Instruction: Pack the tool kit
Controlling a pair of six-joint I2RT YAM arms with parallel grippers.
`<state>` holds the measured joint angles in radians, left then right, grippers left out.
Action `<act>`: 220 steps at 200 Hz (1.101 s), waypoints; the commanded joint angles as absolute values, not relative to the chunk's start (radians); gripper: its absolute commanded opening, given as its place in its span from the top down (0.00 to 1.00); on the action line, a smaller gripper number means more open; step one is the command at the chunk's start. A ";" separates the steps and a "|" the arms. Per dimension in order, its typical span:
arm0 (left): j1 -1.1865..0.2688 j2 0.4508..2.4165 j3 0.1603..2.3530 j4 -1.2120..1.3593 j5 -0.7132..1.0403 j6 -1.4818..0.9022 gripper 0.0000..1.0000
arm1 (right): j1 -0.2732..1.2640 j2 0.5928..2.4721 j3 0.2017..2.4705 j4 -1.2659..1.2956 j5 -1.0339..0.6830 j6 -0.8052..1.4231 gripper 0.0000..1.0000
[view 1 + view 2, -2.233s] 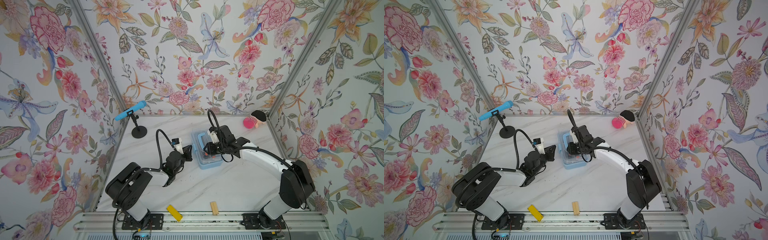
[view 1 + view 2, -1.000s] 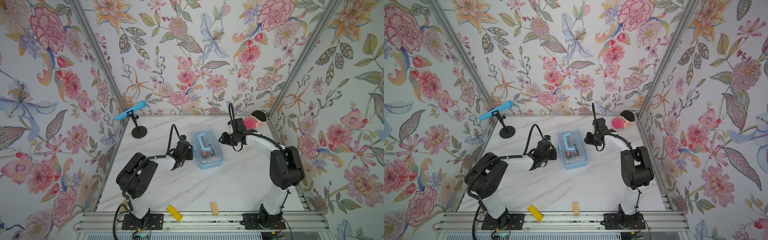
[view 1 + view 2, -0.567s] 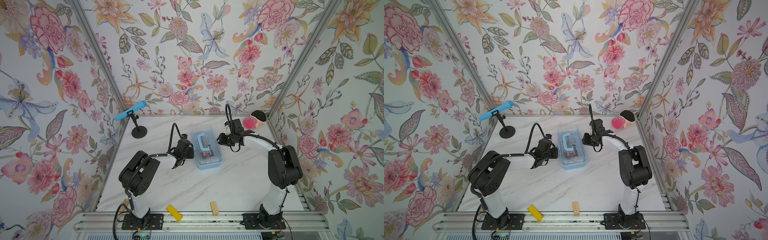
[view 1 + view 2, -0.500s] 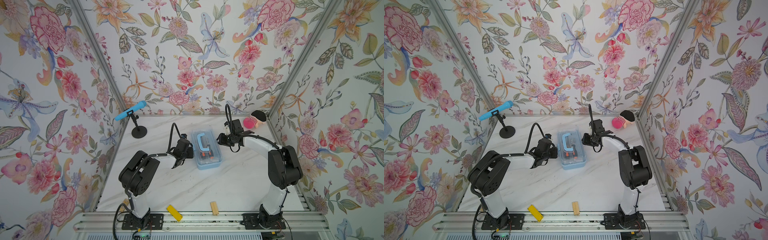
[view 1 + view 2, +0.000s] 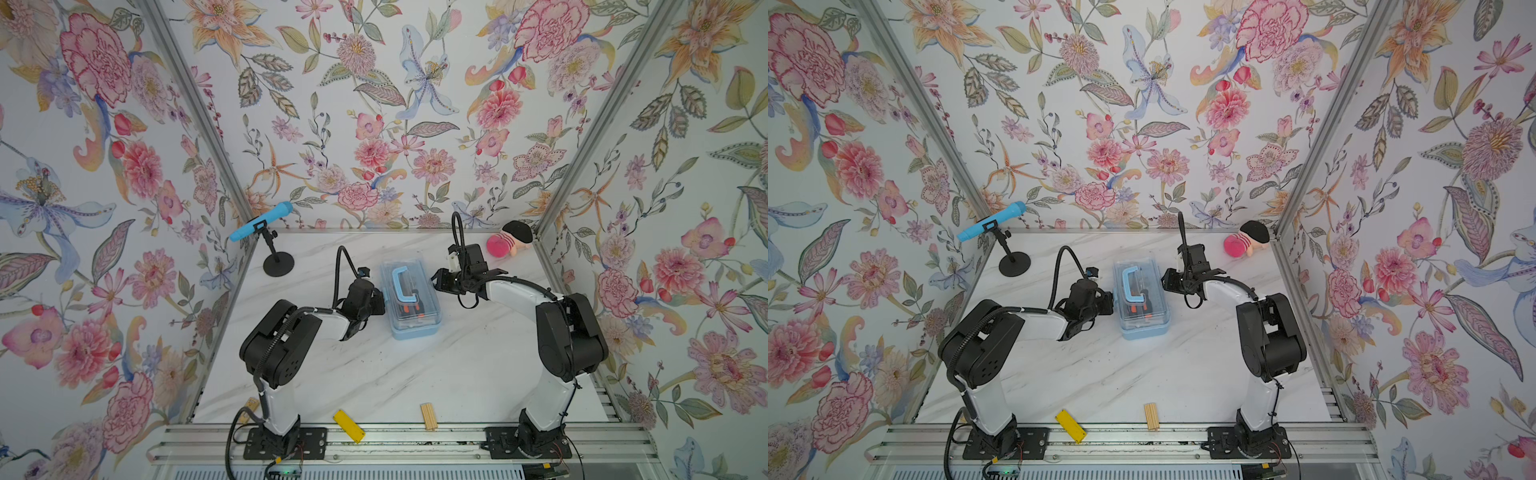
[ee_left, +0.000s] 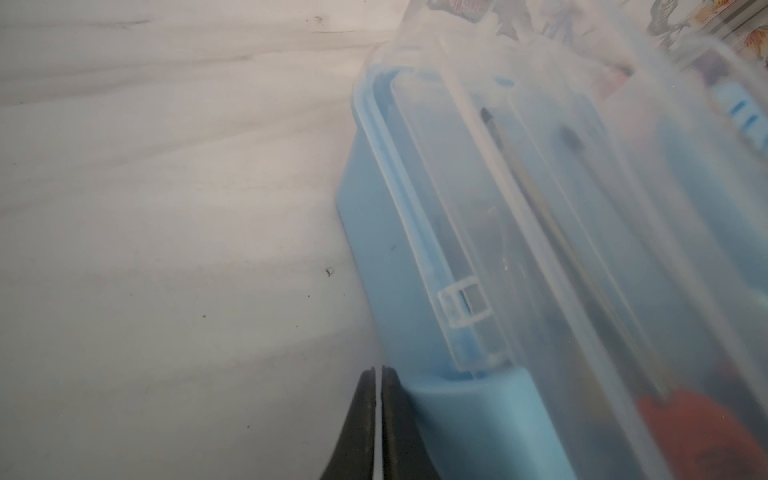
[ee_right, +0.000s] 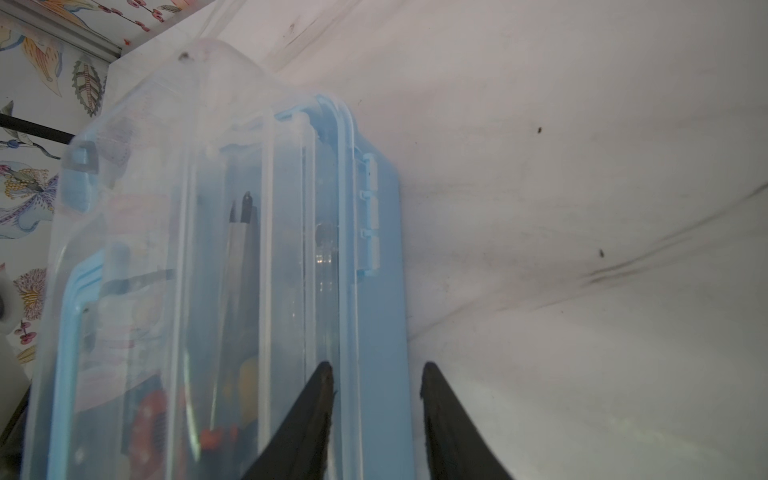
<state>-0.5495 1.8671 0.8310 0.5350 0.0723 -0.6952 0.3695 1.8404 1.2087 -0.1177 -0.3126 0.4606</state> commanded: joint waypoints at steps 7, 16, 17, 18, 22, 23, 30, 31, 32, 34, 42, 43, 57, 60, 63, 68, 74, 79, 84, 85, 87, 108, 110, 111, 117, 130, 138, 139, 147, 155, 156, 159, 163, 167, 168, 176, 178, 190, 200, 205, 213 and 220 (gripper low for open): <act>-0.592 1.900 0.838 0.739 0.219 -0.731 0.91 | 0.484 1.879 1.166 -0.105 -0.537 0.483 0.63; -0.596 1.906 0.841 0.742 0.213 -0.737 0.91 | 0.495 1.882 1.163 -0.102 -0.537 0.488 0.63; -0.597 1.906 0.841 0.744 0.214 -0.738 0.91 | 0.497 1.882 1.163 -0.101 -0.537 0.488 0.63; -0.597 1.907 0.841 0.745 0.214 -0.739 0.91 | 0.498 1.883 1.163 -0.100 -0.538 0.489 0.63; -0.597 1.907 0.839 0.751 0.216 -0.742 0.91 | 0.502 1.884 1.162 -0.100 -0.540 0.492 0.63; -0.597 1.908 0.839 0.751 0.216 -0.742 0.91 | 0.503 1.885 1.162 -0.100 -0.540 0.493 0.63; -0.597 1.905 0.838 0.753 0.213 -0.747 0.91 | 0.507 1.887 1.163 -0.098 -0.542 0.500 0.63; -0.598 1.903 0.837 0.752 0.211 -0.747 0.91 | 0.507 1.887 1.161 -0.098 -0.542 0.501 0.63; -0.598 1.904 0.836 0.752 0.210 -0.747 0.90 | 0.508 1.887 1.161 -0.098 -0.540 0.503 0.63; -0.597 1.902 0.836 0.750 0.207 -0.747 0.90 | 0.508 1.886 1.161 -0.099 -0.538 0.507 0.63; -0.595 1.895 0.836 0.733 0.195 -0.740 0.90 | 0.508 1.887 1.161 -0.106 -0.530 0.522 0.64; -0.596 1.893 0.836 0.732 0.194 -0.739 0.90 | 0.507 1.887 1.161 -0.107 -0.530 0.523 0.64; -0.589 1.874 0.836 0.699 0.174 -0.718 0.85 | 0.504 1.879 1.155 -0.119 -0.516 0.546 0.65; -0.588 1.871 0.837 0.691 0.171 -0.713 0.83 | 0.505 1.876 1.153 -0.119 -0.512 0.549 0.65; -0.585 1.867 0.838 0.682 0.167 -0.711 0.82 | 0.506 1.873 1.150 -0.122 -0.508 0.552 0.65; -0.582 1.862 0.842 0.667 0.161 -0.705 0.80 | 0.508 1.867 1.145 -0.127 -0.502 0.558 0.65; -0.577 1.859 0.844 0.649 0.156 -0.702 0.75 | 0.512 1.859 1.138 -0.132 -0.493 0.566 0.65; -0.573 1.855 0.846 0.638 0.154 -0.700 0.73 | 0.515 1.850 1.131 -0.136 -0.484 0.569 0.65; -0.569 1.853 0.848 0.629 0.155 -0.699 0.70 | 0.519 1.842 1.123 -0.139 -0.478 0.575 0.65; -0.569 1.852 0.847 0.628 0.155 -0.698 0.70 | 0.520 1.839 1.121 -0.140 -0.477 0.575 0.65; -0.568 1.852 0.847 0.624 0.155 -0.699 0.70 | 0.522 1.835 1.116 -0.140 -0.474 0.577 0.65; -0.560 1.828 0.837 0.609 0.146 -0.702 0.67 | 0.540 1.788 1.077 -0.145 -0.434 0.595 0.65; -0.561 1.825 0.836 0.607 0.145 -0.702 0.66 | 0.542 1.784 1.073 -0.147 -0.430 0.598 0.65; -0.560 1.824 0.835 0.606 0.145 -0.701 0.66 | 0.543 1.782 1.071 -0.147 -0.428 0.598 0.65; -0.559 1.816 0.832 0.605 0.144 -0.702 0.66 | 0.551 1.773 1.061 -0.150 -0.418 0.600 0.64; -0.558 1.800 0.825 0.601 0.141 -0.704 0.63 | 0.565 1.751 1.052 -0.170 -0.392 0.607 0.64; -0.558 1.791 0.823 0.596 0.139 -0.705 0.62 | 0.575 1.739 1.046 -0.182 -0.379 0.611 0.64; -0.558 1.789 0.823 0.596 0.138 -0.705 0.62 | 0.576 1.738 1.044 -0.182 -0.378 0.611 0.64; -0.558 1.782 0.821 0.588 0.134 -0.705 0.61 | 0.584 1.721 1.039 -0.191 -0.370 0.614 0.64; -0.559 1.775 0.821 0.580 0.129 -0.704 0.58 | 0.594 1.707 1.036 -0.202 -0.360 0.619 0.64; -0.559 1.774 0.821 0.580 0.128 -0.703 0.57 | 0.595 1.705 1.035 -0.202 -0.359 0.619 0.64; -0.559 1.773 0.821 0.579 0.127 -0.701 0.57 | 0.597 1.701 1.034 -0.206 -0.356 0.621 0.64; -0.558 1.771 0.821 0.574 0.124 -0.700 0.56 | 0.601 1.695 1.032 -0.210 -0.350 0.620 0.64; -0.559 1.768 0.821 0.571 0.123 -0.699 0.55 | 0.603 1.690 1.032 -0.219 -0.342 0.622 0.63; -0.559 1.768 0.821 0.570 0.122 -0.698 0.55 | 0.604 1.689 1.032 -0.221 -0.342 0.622 0.64; -0.559 1.763 0.822 0.561 0.116 -0.694 0.53 | 0.603 1.680 1.032 -0.236 -0.327 0.620 0.63; -0.559 1.762 0.822 0.559 0.112 -0.692 0.53 | 0.602 1.677 1.031 -0.239 -0.324 0.619 0.63; -0.555 1.751 0.822 0.542 0.095 -0.688 0.44 | 0.593 1.659 1.022 -0.251 -0.304 0.609 0.62; -0.548 1.737 0.820 0.521 0.079 -0.685 0.36 | 0.577 1.642 1.023 -0.274 -0.289 0.596 0.62; -0.544 1.727 0.818 0.509 0.069 -0.682 0.31 | 0.569 1.630 1.025 -0.290 -0.275 0.587 0.62; -0.539 1.704 0.818 0.478 0.044 -0.673 0.19 | 0.560 1.606 1.031 -0.320 -0.235 0.565 0.61; -0.537 1.678 0.818 0.440 0.008 -0.662 0.13 | 0.553 1.583 1.036 -0.344 -0.196 0.544 0.59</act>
